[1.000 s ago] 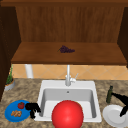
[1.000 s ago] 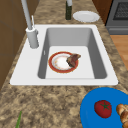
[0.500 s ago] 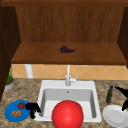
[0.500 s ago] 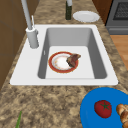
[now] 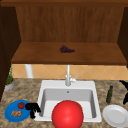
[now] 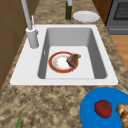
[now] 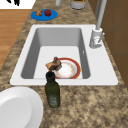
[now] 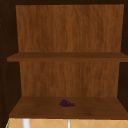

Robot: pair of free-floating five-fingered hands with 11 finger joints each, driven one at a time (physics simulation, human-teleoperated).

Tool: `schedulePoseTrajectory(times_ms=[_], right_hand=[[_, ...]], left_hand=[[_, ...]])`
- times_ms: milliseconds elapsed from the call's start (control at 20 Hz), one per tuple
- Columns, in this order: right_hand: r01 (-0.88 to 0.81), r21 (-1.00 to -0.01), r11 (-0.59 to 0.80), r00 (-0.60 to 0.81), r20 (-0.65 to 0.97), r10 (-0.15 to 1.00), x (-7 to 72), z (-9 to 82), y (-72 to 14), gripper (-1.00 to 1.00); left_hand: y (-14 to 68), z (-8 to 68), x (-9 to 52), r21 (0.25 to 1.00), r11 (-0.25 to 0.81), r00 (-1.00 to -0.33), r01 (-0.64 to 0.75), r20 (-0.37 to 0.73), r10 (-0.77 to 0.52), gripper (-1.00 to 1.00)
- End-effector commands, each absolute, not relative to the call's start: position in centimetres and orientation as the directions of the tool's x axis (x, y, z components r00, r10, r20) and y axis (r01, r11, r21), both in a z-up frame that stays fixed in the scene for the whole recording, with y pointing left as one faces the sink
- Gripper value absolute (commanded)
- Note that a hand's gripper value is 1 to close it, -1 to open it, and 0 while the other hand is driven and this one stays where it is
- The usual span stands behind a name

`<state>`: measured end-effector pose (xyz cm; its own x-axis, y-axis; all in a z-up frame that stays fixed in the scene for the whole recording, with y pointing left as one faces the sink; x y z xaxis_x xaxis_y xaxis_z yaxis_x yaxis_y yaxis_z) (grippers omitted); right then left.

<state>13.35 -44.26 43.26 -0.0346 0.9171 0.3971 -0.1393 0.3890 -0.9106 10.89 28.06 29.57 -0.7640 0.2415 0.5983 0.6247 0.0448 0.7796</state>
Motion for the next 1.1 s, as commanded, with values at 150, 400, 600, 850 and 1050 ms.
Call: schedulePoseTrajectory(times_ms=[150, 400, 600, 850, 1050], right_hand=[[-0.218, -0.919, 0.327, 0.043, 0.326, 0.944, 13.8, 44.1, -41.1, -1.00], [-0.266, -0.915, 0.304, 0.094, 0.289, 0.953, 14.2, 44.5, -38.8, -1.00], [-0.322, -0.910, 0.262, 0.105, 0.240, 0.965, 15.0, 45.3, -37.1, -1.00], [-0.367, -0.900, 0.234, 0.103, 0.211, 0.972, 16.5, 46.9, -35.2, -1.00], [-0.415, -0.891, 0.182, 0.108, 0.150, 0.983, 17.4, 47.2, -34.1, -1.00]], left_hand=[[28.1, 29.6, 10.9, 0.780, 0.045, -0.764, 0.625, 0.598, 0.242, 0.00], [28.1, 29.6, 10.9, 0.780, 0.045, -0.764, 0.625, 0.598, 0.242, 0.00], [28.1, 29.6, 10.9, 0.780, 0.045, -0.764, 0.625, 0.598, 0.242, 0.00], [28.1, 29.6, 10.9, 0.780, 0.045, -0.764, 0.625, 0.598, 0.242, 0.00], [28.1, 29.6, 10.9, 0.780, 0.045, -0.764, 0.625, 0.598, 0.242, 0.00]])
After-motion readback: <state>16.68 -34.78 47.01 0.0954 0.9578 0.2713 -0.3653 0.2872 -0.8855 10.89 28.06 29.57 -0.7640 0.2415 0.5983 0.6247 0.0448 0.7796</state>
